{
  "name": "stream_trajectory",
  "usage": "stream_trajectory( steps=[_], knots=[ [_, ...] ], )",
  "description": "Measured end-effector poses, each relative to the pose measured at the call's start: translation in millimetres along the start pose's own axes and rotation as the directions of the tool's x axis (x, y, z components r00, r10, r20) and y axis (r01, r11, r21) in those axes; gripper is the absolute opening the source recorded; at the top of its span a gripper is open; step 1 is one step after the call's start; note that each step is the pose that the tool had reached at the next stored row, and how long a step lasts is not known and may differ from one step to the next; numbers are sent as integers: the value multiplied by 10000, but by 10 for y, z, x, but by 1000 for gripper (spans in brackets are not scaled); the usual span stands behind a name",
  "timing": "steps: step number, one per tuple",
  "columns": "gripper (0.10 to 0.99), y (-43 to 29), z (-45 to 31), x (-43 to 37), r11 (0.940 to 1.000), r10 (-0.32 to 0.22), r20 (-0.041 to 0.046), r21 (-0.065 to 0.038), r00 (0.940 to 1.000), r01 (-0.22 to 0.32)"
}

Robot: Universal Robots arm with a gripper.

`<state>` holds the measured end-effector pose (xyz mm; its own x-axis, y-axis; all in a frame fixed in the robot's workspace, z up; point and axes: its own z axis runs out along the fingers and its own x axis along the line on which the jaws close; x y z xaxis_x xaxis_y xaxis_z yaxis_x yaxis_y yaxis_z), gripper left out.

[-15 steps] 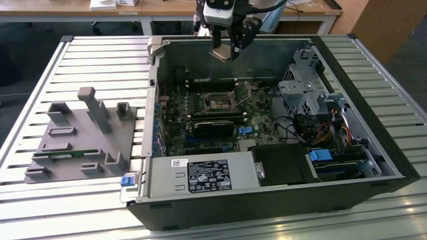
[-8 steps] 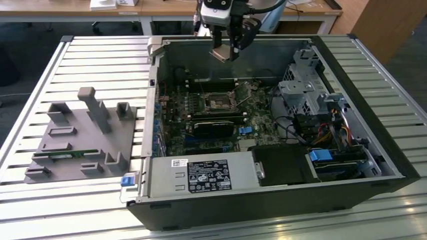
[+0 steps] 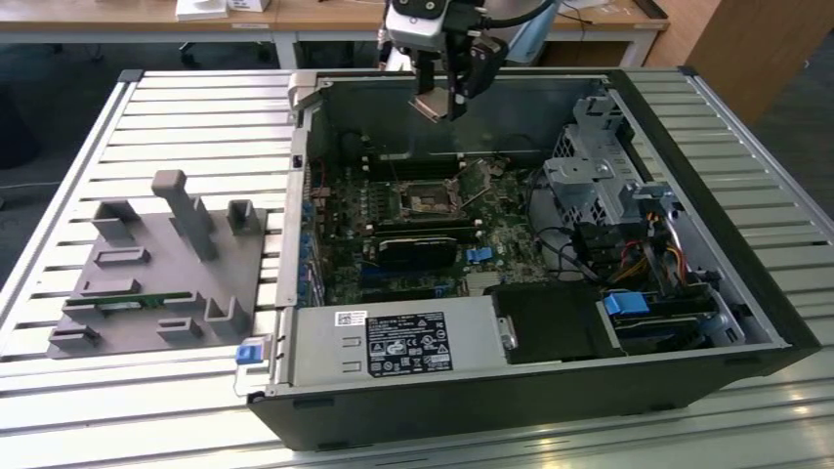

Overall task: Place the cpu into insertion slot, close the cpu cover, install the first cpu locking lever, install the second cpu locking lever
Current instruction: 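Place the cpu into insertion slot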

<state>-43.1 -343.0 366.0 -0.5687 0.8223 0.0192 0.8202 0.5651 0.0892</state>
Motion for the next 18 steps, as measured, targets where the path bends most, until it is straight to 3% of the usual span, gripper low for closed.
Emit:
stream_trajectory(
  steps=[9, 18],
  knots=[
    [541, -7, 13, 4, 9980, 626, 56, -12, 9980, -625],
    [541, -12, 34, 6, 9906, 1365, 121, -34, 9906, -1365]
  ],
)
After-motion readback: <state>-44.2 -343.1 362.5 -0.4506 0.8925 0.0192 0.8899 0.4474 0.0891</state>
